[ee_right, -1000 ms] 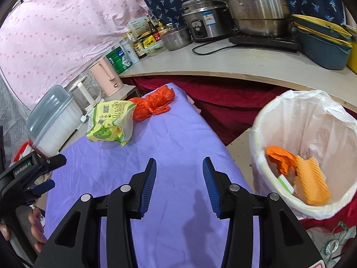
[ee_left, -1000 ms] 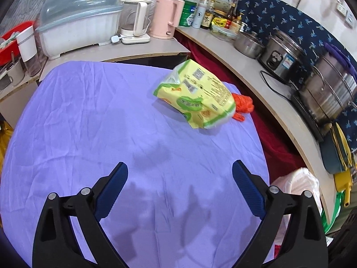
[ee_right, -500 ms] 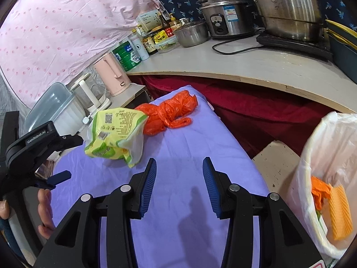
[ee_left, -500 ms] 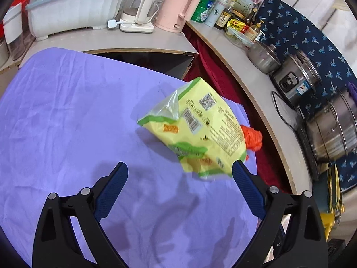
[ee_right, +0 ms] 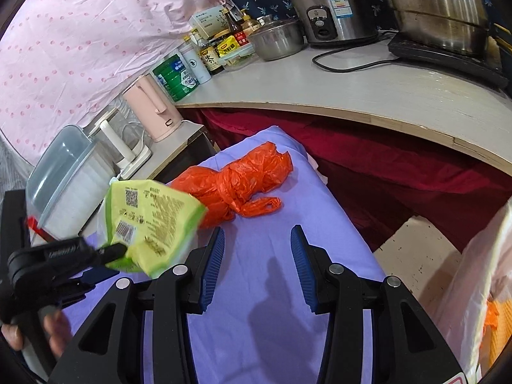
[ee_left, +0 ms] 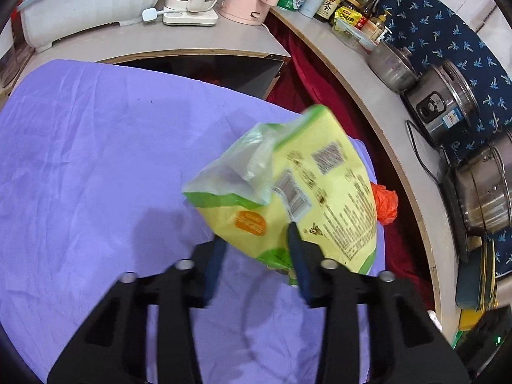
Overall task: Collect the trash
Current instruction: 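Grasp the yellow-green snack bag with the left tool, then grasp the orange plastic bag with the right tool while the left tool holds its bag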
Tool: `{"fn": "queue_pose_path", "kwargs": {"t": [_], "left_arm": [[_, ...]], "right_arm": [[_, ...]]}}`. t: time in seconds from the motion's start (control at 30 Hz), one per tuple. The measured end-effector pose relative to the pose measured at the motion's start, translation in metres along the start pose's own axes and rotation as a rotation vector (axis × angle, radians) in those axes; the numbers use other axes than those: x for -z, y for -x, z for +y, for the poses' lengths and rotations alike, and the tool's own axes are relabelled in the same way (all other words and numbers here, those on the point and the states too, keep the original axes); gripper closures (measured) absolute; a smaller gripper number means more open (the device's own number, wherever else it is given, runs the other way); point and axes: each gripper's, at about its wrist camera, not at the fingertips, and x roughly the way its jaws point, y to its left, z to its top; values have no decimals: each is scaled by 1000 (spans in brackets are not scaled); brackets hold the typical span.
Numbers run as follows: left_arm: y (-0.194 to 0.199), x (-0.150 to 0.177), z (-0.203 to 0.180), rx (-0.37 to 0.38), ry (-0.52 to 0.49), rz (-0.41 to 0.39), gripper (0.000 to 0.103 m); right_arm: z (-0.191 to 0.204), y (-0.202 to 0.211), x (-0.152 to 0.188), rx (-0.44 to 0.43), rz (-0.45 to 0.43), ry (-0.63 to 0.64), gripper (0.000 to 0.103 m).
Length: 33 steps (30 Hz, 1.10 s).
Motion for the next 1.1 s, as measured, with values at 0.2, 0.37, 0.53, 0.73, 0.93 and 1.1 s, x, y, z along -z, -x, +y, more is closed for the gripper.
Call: {"fn": "queue_pose_path", "kwargs": {"t": [0.2,0.37,0.53,0.73,0.93,1.1], "left_arm": [[26,0,8,-8,-16,-80,94],[48,-9,18,-67,-13,-170,95],[48,-17,23,-112,-8,-200,95],[37,-15,28,-99,-7,-174,95],[24,-10,27,-91,-9,-150,95],[21,-8,26,-91,-15,-147,95]], "right_arm": [[4,-24,-17,-12,14,2,61],[9,-44,-29,-34,26,-3,61],[17,-65,-35,-36,42,4,61],[18,-86,-24,-26,83,24,61],[19,-105,-19,-14,114,52,61],[19,-111,-16,-3,122,77,80]]}}
